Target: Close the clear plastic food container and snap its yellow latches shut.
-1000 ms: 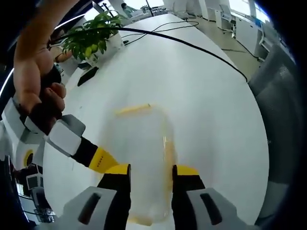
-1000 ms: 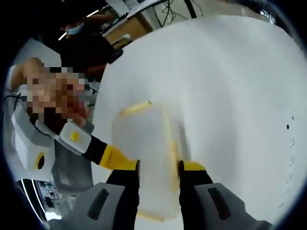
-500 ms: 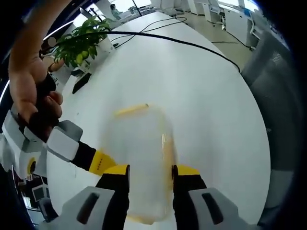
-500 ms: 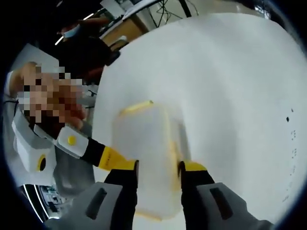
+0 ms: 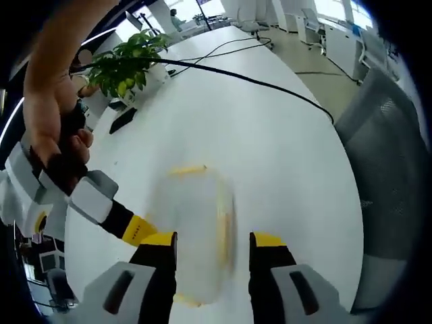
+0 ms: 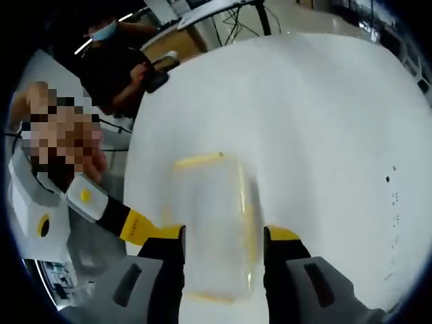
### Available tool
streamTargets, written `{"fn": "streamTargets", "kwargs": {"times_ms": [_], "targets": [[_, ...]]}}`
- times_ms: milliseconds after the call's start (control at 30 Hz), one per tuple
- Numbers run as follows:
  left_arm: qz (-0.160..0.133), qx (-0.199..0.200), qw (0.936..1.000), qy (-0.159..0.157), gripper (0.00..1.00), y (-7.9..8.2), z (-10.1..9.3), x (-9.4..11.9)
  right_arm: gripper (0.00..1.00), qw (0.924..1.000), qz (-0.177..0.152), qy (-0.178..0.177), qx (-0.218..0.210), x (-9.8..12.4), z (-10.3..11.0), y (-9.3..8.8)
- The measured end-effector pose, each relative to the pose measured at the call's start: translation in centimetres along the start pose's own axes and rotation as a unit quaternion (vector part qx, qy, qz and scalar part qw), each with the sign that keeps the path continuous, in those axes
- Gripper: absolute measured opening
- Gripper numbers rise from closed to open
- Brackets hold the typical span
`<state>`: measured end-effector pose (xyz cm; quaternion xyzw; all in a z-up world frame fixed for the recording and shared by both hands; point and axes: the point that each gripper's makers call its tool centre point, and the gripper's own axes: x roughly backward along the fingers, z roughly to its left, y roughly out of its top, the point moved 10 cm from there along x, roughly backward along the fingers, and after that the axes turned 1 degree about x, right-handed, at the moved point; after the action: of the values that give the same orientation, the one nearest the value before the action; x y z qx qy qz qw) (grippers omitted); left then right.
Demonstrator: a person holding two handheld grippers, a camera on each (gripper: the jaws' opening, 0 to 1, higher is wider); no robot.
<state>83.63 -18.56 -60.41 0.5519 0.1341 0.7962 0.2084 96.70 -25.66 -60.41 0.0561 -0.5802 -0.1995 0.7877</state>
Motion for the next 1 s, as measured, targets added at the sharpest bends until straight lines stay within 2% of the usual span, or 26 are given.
{"fn": "streamTargets", "kwargs": {"times_ms": [67,267,333,467,567,667,767,833,867,967,1000], "targets": [[0.003,0.016,0.9999,0.004,0.36,-0.3,0.0,0.8,0.42,0.9999,-0.001,-0.013,-0.002,0.4,-0.1,0.0],[0.006,0.072,0.9972,0.018,0.36,-1.4,0.0,3.1,0.42,0.9992,-0.009,-0.038,-0.007,1.6,2.7,-1.1],[0.006,0.085,0.996,0.025,0.36,-1.8,0.0,3.8,0.42,0.9988,-0.015,-0.046,-0.009,1.9,2.6,-1.2],[-0.004,0.14,0.9892,0.044,0.35,-2.8,-0.3,5.4,0.42,0.9965,-0.037,-0.073,-0.013,2.5,5.0,-1.9],[-0.008,0.165,0.9844,0.06,0.35,-3.5,-0.5,6.4,0.42,0.9937,-0.059,-0.093,-0.02,2.8,6.6,-2.6],[-0.008,0.18,0.9806,0.076,0.35,-4.1,-0.8,7.3,0.43,0.9918,-0.062,-0.108,-0.028,2.8,7.7,-3.7],[-0.015,0.206,0.9736,0.097,0.35,-4.9,-1.1,7.9,0.43,0.9858,-0.079,-0.143,-0.039,2.9,8.3,-5.0],[-0.019,0.221,0.969,0.109,0.35,-5.3,-1.3,8.2,0.46,0.9763,-0.114,-0.172,-0.064,2.9,9.0,-5.6],[-0.024,0.239,0.963,0.122,0.35,-5.4,-1.4,8.3,0.46,0.9725,-0.127,-0.181,-0.072,2.9,9.3,-5.8],[-0.036,0.272,0.9515,0.14,0.35,-5.9,-2.0,8.6,0.46,0.9568,-0.17,-0.213,-0.102,2.7,10.6,-6.5],[-0.039,0.276,0.9498,0.142,0.35,-5.9,-2.1,8.7,0.45,0.9496,-0.185,-0.228,-0.11,2.6,11.5,-6.8]]}}
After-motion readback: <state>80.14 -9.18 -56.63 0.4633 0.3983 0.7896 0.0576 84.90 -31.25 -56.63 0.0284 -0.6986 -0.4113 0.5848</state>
